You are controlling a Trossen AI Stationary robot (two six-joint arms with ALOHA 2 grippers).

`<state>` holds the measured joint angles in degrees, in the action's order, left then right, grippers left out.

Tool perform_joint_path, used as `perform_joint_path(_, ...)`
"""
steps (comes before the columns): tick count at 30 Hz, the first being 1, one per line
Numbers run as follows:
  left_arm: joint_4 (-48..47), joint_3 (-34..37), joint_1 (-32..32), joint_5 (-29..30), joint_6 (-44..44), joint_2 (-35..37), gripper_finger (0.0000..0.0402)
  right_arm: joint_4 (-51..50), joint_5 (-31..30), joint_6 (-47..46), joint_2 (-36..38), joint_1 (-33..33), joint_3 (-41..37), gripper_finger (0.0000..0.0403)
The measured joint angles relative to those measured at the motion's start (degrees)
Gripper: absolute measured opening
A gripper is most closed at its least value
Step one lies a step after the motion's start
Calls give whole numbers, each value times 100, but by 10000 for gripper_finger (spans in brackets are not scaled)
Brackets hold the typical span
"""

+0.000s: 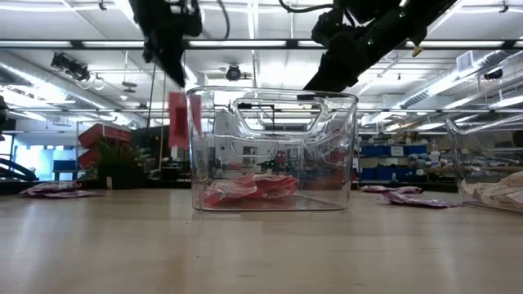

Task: Sort candy
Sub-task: Put the red candy pack into the middle transparent bin

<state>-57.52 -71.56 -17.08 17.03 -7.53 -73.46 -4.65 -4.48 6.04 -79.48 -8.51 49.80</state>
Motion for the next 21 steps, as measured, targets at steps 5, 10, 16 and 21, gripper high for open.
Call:
perform_joint_path(5, 1075, -54, 151, -1342, 153, 154, 0, -83, -64, -88, 160, 0, 0, 169)
perform_joint_path(10, 1892, -60, 338, -2481, 419, 69, 0, -212, -64, -176, 467, 0, 0, 169)
perform_joint_path(16, 1045, -57, 439, -1122, 477, -278, 10, -389, -64, -330, 641, 0, 2, 169)
perform_joint_path(21, 711, 198, 290, -357, 738, -603, 48, -449, -62, -347, 637, 0, 2, 169)
